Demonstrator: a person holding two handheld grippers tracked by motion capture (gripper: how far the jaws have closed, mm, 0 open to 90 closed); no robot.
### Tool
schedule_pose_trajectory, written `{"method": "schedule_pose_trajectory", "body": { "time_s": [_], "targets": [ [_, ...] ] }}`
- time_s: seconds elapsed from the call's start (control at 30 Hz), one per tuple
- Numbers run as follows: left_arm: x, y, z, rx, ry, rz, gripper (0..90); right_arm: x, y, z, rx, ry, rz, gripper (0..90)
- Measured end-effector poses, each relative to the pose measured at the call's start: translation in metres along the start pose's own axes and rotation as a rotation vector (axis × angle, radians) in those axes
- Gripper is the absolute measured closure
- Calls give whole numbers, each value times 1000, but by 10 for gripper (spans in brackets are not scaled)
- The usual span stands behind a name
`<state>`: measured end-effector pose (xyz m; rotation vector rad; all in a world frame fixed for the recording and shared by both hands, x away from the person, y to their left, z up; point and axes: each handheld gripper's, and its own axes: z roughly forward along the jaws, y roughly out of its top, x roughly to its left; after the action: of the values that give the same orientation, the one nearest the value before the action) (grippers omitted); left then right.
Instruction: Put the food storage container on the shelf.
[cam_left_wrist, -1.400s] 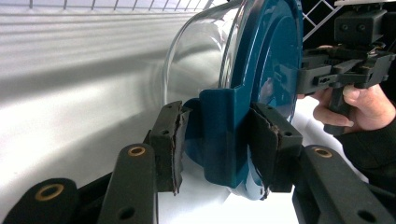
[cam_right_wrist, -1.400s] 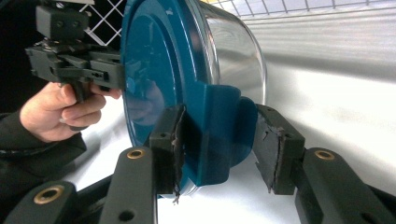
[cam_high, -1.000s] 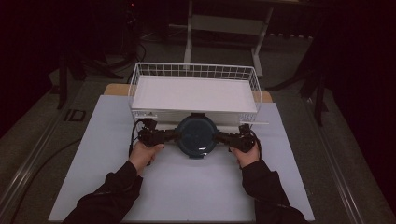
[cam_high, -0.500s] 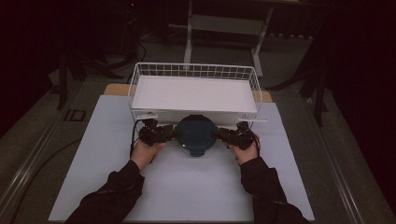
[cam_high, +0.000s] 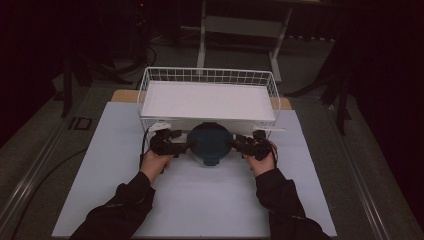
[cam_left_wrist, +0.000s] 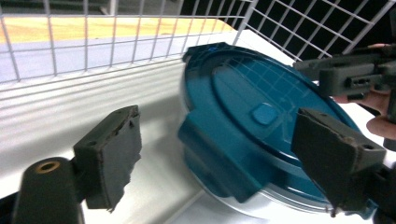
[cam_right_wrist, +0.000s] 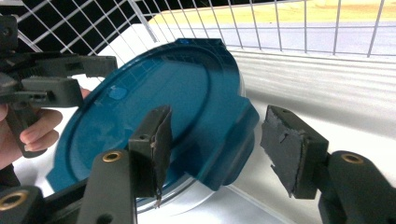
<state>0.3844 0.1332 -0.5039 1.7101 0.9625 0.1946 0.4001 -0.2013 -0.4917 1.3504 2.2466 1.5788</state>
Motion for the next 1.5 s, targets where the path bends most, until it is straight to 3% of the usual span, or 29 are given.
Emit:
{"method": "schedule_pose_trajectory", "body": {
  "time_s": [0.07,0.2,0.33,0.5,0.67,0.9,1.13,1.5],
  "targets": [
    [-4,0,-4,-6,-23,3,129,2,0,-2,-17,5,-19,410],
    [-14,0,-11,46,-52,7,0,11,0,-8,-9,3,-57,411],
    [-25,-1,-21,72,-84,22,0,22,-1,-15,-9,15,-67,437],
    [-38,-4,-37,70,-129,34,0,37,-5,-22,3,17,-99,511],
    [-49,-10,-49,84,-138,57,0,53,-11,-27,29,53,-102,612],
    [-57,-24,-63,100,-126,73,0,72,-30,-19,100,132,-105,898],
    [-60,-32,-70,82,-111,75,0,80,-42,-2,174,130,-134,899],
    [-58,-37,-69,89,-111,70,0,72,-37,16,174,81,-141,899]
  ]
}}
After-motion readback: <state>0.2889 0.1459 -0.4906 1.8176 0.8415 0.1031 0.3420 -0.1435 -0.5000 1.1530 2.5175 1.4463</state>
